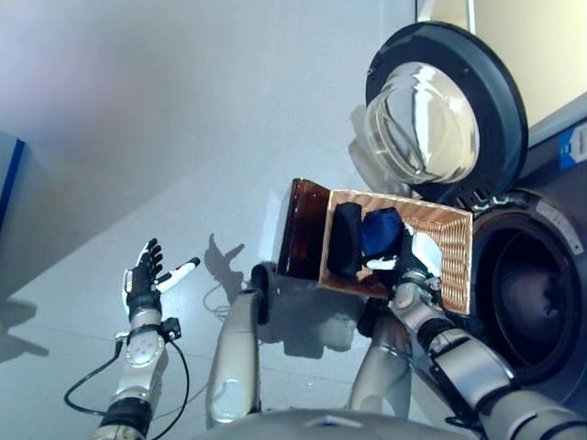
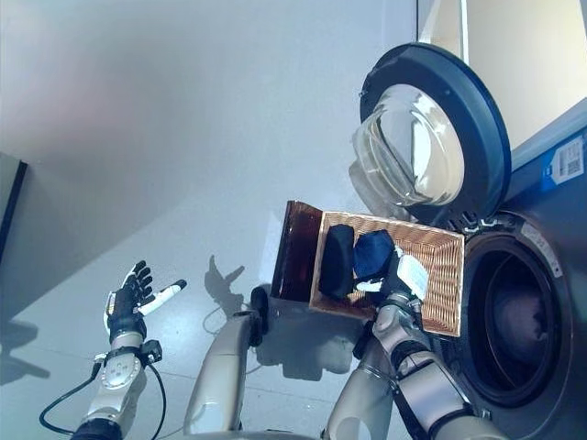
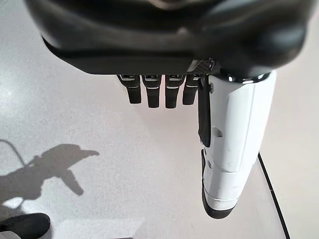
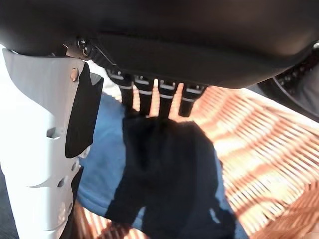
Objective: Pick up the clothes and place them into the washing machine
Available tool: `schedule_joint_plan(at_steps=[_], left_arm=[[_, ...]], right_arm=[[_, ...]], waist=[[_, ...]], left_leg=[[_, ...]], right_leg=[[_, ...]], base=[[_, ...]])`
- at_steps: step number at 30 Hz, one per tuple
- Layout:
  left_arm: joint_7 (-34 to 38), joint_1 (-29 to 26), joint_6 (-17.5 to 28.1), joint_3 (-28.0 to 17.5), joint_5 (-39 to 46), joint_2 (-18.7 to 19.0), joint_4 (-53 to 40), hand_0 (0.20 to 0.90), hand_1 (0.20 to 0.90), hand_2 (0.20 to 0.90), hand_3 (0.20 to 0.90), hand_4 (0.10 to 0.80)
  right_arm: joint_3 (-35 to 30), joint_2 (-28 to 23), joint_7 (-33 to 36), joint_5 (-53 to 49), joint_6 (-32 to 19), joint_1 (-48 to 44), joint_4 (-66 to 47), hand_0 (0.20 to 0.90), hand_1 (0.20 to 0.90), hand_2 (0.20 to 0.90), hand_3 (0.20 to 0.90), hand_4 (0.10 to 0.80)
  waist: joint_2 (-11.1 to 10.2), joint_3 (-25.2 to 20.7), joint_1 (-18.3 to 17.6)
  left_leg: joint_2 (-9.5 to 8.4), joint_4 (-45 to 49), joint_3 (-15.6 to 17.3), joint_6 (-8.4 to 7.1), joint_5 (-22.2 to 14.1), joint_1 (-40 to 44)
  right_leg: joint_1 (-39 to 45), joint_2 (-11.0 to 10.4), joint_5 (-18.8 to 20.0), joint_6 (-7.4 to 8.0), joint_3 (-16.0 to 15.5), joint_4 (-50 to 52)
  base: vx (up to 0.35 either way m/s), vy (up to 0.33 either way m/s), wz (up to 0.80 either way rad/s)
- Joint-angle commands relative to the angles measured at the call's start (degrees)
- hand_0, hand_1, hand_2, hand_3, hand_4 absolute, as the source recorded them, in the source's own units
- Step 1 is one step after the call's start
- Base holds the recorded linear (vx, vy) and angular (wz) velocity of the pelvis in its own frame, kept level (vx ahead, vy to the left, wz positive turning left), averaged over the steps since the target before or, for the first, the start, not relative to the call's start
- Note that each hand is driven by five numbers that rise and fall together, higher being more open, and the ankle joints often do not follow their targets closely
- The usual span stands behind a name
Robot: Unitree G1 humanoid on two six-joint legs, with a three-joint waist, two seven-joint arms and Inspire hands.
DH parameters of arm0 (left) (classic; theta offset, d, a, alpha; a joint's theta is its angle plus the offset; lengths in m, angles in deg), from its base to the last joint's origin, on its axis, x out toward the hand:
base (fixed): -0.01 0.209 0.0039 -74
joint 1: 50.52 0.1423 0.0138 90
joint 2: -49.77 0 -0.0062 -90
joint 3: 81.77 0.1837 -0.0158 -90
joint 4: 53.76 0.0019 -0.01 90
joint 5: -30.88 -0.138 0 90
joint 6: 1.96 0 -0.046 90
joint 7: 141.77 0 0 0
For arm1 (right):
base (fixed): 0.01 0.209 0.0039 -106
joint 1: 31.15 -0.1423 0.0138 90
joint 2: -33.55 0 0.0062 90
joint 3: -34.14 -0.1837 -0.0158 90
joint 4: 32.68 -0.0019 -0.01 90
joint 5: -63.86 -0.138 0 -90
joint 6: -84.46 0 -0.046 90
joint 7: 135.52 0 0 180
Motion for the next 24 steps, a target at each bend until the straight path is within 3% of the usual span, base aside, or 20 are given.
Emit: schedule_joint_plan(at_steps=[1,10,12,24], left_arm=[[2.0,3.1,3.9,-3.8,-0.5,3.9,-5.8,0.900,0.900,0.900,0.900,0.800],[1.2,4.0,3.5,-2.8,0.1,4.2,-6.8,0.900,0.900,0.900,0.900,0.800],[1.1,4.4,3.5,-2.6,0.0,4.2,-8.8,0.900,0.900,0.900,0.900,0.800],[1.3,5.7,4.2,-3.5,0.8,4.4,-10.3,0.900,0.900,0.900,0.900,0.800]], right_arm=[[0.4,-3.5,4.2,2.0,0.5,-1.2,0.6,0.900,0.900,0.900,0.900,0.800],[0.9,-4.1,5.3,2.3,2.5,-3.1,5.4,0.900,0.900,0.900,0.900,0.800],[1.0,-4.3,5.3,1.9,2.5,-3.1,6.3,0.900,0.900,0.900,0.900,0.800],[2.0,-4.7,5.4,0.7,1.9,-5.0,7.0,0.900,0.900,0.900,0.900,0.800]], waist=[[0.5,-2.6,0.8],[1.1,-1.9,1.3],[1.3,-2.0,1.6],[1.5,-1.8,2.3]], left_leg=[[2.67,2.7,-1.0,-4.64,-1.0,-1.1],[2.98,7.4,-1.2,-4.18,-2.8,-4.5],[3.20,9.4,-1.5,-4.64,-5.2,-4.9],[3.41,15.4,-2.4,-4.11,-7.5,-9.9]], right_leg=[[-0.2,-1.4,8.5,0.62,4.7,-5.7],[-4.1,-1.3,6.1,-0.05,6.3,-0.5],[-4.7,-1.1,3.7,0.48,6.9,1.7],[-10.0,-1.0,0.5,-0.30,8.5,8.5]], base=[[0.000,0.000,0.00],[-0.001,0.005,-0.01],[0.080,0.005,0.00],[0.007,0.000,0.00]])
